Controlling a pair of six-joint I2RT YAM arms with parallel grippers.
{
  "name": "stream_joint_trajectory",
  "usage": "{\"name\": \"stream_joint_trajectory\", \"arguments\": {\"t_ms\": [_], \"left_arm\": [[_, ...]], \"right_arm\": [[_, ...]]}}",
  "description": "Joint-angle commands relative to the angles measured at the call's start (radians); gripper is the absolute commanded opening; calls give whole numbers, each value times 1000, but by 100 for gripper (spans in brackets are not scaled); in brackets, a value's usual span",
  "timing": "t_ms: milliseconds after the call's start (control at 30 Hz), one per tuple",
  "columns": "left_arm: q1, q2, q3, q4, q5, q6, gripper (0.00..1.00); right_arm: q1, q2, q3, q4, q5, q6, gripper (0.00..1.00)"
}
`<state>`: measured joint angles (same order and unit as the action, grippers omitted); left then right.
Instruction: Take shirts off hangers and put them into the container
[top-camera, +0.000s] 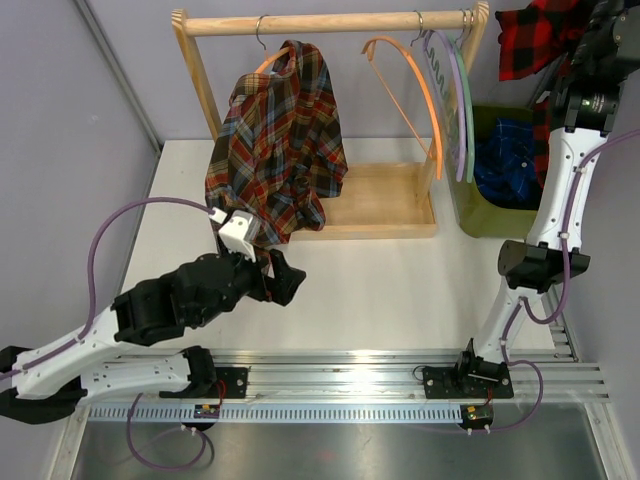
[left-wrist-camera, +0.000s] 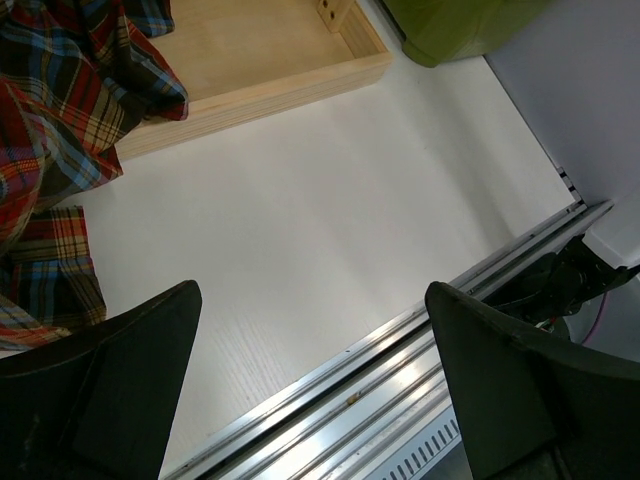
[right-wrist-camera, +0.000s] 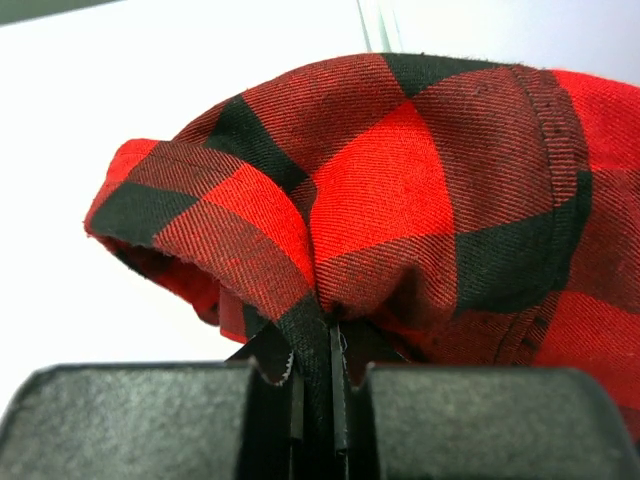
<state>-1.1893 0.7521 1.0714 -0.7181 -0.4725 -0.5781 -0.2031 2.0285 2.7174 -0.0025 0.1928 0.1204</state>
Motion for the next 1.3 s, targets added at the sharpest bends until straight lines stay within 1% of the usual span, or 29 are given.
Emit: {"name": "stream_joint_trajectory", "arguments": {"t_ms": [0, 33, 67, 133, 233, 300, 333, 367, 433, 467, 533, 567, 633, 667, 700, 733, 800, 833, 867, 900, 933, 1067, 1100, 1133, 1200, 1267], "left_arm": [[-1, 33, 45, 32, -17, -9, 99], [0, 39, 45, 34, -17, -8, 99], [0, 46, 45, 34, -17, -8, 99], [7, 58, 47, 32, -17, -12, 99], [11, 67, 42, 45, -12, -9, 99], [14, 75, 38, 52, -6, -8, 99], [17, 76, 38, 54, -3, -5, 99], [17, 82, 38, 58, 5, -3, 99], [22, 88, 36, 62, 11, 1, 99], [25, 92, 35, 69, 23, 3, 99], [26, 92, 29, 78, 32, 3, 99], [28, 92, 21, 89, 43, 3, 99], [28, 90, 9, 98, 52, -5, 99], [30, 89, -5, 108, 61, -8, 99], [31, 82, -11, 112, 64, -14, 99], [31, 81, -17, 118, 70, -20, 99], [30, 72, -37, 126, 78, -29, 99], [31, 67, -45, 129, 80, -35, 99], [31, 63, -53, 135, 83, -39, 99], [31, 56, -65, 140, 81, -40, 99], [31, 46, -70, 143, 81, -45, 99], [31, 23, -82, 146, 74, -49, 99], [31, 20, -85, 146, 72, -49, 99], [33, 15, -87, 143, 69, -49, 99], [33, 7, -93, 144, 67, -49, 99], [33, -5, -99, 146, 66, -49, 99]], "right_arm": [[-35, -34, -96, 295, -110, 97, 0], [-39, -25, -106, 344, -121, 111, 0], [-41, -7, -49, 317, -110, 131, 0], [-41, 44, -10, 273, -113, 140, 0], [-41, 42, -82, 256, -116, 142, 0], [-41, 13, -227, 248, -98, 153, 0], [-41, -34, -295, 257, -89, 156, 0], [-39, -62, -444, 268, -67, 154, 0], [-41, -131, -581, 274, -34, 153, 0], [-41, -149, -698, 269, 11, 147, 0], [-41, -187, -798, 250, 52, 131, 0], [-41, -195, -882, 242, 101, 116, 0], [-41, -214, -945, 193, 167, 105, 0], [-41, -215, -990, 174, 239, 113, 0], [-41, -214, -1002, 159, 263, 110, 0], [-41, -197, -1004, 94, 286, 108, 0], [-41, -159, -958, 8, 298, 111, 0], [-39, -102, -928, -136, 297, 111, 0], [-41, -73, -874, -198, 287, 143, 0], [-41, -24, -860, -250, 272, 151, 0], [-41, -8, -858, -305, 219, 163, 0], [-41, 56, -889, -393, 68, 242, 0], [-41, 103, -874, -471, 35, 243, 0], [-41, 136, -814, -526, 1, 254, 0], [-41, 221, -766, -658, -24, 269, 0], [-41, 263, -742, -708, -73, 266, 0]]}}
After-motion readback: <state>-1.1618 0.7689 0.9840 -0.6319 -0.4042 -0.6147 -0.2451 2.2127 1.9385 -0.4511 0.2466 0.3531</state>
